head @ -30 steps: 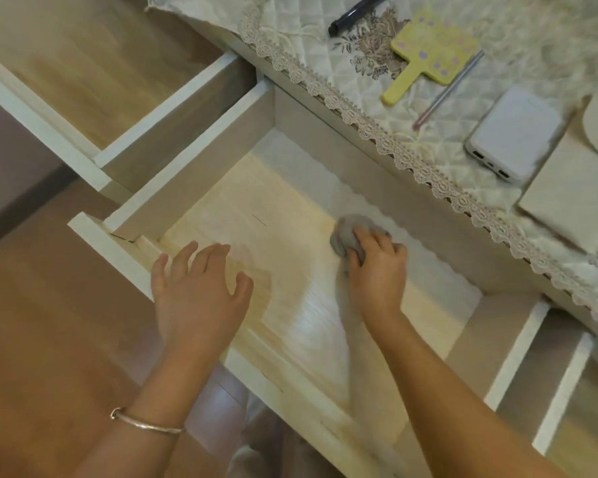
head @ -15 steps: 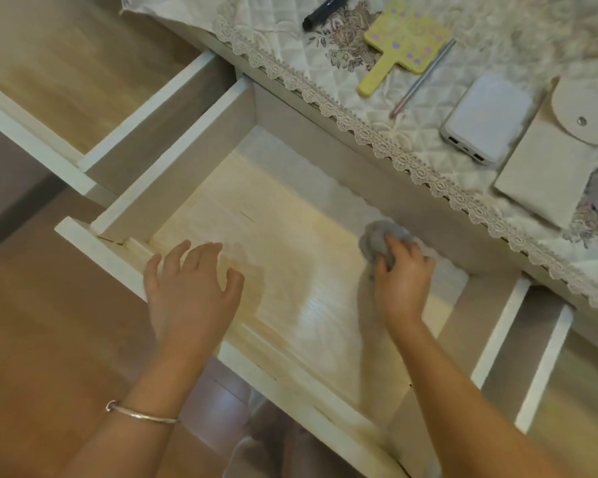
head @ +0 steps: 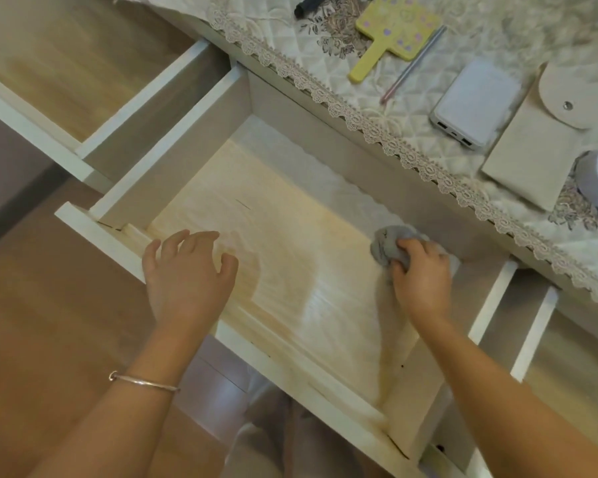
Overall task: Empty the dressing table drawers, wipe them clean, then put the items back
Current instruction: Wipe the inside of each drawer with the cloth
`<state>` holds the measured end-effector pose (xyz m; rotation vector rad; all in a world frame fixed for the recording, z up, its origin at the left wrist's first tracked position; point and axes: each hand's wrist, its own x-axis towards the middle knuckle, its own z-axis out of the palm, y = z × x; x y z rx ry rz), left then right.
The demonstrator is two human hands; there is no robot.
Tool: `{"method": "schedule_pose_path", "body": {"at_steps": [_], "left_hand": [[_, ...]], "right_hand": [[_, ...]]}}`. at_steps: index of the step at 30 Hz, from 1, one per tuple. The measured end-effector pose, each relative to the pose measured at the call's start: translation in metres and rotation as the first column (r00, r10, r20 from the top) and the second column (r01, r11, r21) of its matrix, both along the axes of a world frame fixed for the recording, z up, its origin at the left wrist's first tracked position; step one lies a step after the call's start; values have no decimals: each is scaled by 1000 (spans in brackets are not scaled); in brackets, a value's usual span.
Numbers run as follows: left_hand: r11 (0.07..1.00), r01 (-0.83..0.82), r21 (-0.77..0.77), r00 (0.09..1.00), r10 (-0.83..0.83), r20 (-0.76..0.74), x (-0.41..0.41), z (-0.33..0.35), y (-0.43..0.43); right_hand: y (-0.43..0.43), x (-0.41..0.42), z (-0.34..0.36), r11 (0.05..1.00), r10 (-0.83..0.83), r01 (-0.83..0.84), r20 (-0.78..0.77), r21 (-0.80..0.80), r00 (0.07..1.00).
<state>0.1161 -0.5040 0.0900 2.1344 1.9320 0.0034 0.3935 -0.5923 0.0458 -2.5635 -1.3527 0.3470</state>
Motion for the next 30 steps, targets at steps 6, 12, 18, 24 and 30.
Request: {"method": "schedule_pose_path", "body": {"at_steps": [6, 12, 18, 24, 30], "left_hand": [[998, 55, 38, 998, -56, 32, 1, 1, -2], [956, 280, -83, 960, -282, -5, 9, 3, -10], [967, 228, -109, 974, -227, 23, 10, 5, -9], [975, 193, -112, 981, -189, 41, 10, 7, -10], [975, 190, -119, 981, -184, 57, 12, 9, -11]], "right_hand": [[-70, -95, 21, 942, 310, -327, -169, -81, 936], [-47, -46, 22, 968, 220, -228, -82, -109, 972], [6, 30, 27, 945, -25, 56, 100, -321, 995], [-20, 3, 34, 916, 54, -36, 34, -399, 998], [-75, -83, 56, 793, 210, -273, -176, -545, 962]]}}
